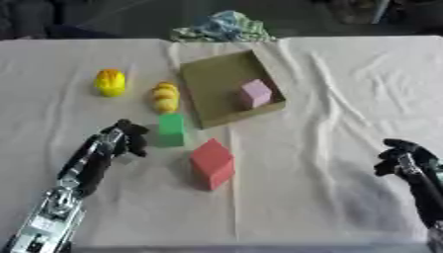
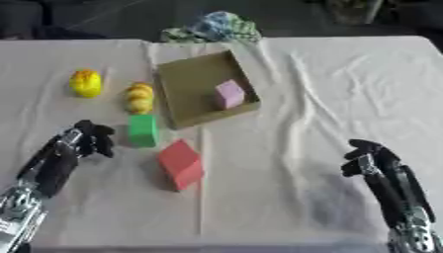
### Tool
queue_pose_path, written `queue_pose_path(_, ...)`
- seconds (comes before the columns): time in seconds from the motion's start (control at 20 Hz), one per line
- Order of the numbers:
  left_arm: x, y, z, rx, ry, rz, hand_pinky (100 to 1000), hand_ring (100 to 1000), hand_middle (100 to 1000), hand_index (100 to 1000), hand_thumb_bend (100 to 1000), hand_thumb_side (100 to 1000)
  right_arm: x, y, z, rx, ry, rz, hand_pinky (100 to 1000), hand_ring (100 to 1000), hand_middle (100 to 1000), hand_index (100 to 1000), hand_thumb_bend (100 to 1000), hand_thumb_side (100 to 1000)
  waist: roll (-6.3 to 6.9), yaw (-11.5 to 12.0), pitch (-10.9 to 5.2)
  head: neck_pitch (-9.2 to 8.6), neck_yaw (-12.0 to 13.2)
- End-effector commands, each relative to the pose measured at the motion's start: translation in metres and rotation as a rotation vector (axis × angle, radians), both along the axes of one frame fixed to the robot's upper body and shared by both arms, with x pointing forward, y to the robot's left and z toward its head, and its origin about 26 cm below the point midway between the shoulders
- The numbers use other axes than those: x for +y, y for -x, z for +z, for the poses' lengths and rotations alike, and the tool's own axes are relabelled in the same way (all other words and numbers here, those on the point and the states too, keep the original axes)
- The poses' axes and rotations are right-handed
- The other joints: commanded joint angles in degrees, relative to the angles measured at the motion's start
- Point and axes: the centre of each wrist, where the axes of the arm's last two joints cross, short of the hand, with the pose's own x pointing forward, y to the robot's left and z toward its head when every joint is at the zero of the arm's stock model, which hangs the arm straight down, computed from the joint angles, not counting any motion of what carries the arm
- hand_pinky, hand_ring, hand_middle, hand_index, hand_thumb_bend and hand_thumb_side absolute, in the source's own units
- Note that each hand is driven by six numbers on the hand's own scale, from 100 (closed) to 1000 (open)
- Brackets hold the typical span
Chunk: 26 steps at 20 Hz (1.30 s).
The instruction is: Pick up objects on the table and place them in the box.
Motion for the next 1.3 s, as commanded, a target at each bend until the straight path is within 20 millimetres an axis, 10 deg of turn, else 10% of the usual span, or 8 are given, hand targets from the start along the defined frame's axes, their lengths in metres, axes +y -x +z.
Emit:
queue_pose_path(0.05,0.021,-0.008,0.042,-0.15,-0.151,-0.003,650,550,556,752,100,681,-0.005,-0.001,0.006,-0.02,0.016,-0.011,514,522,537,743,100,652,0.46,-0.08,0.06,-0.2,-0.33)
queue_pose_path(0.7,0.064,-0.071,0.157,-0.214,-1.088,-0.216,779,711,744,876,100,366,-0.007,0.0,0.004,-0.009,0.036,-0.002,514,522,537,743,100,642,1.33,-2.34,-0.77,-0.2,-0.33)
queue_pose_path(1.05,0.105,-0.145,0.127,0.04,-1.263,0.067,789,733,759,879,100,317,-0.007,0.003,-0.001,0.007,0.033,0.0,513,521,537,743,100,649,0.85,-2.8,-1.37,-0.2,-0.84)
queue_pose_path(1.3,0.099,-0.173,0.08,0.145,-1.27,0.204,789,735,759,878,100,346,-0.004,0.005,-0.005,0.019,0.021,0.006,513,521,537,743,100,653,-0.05,-3.18,-1.58,-0.2,-0.62)
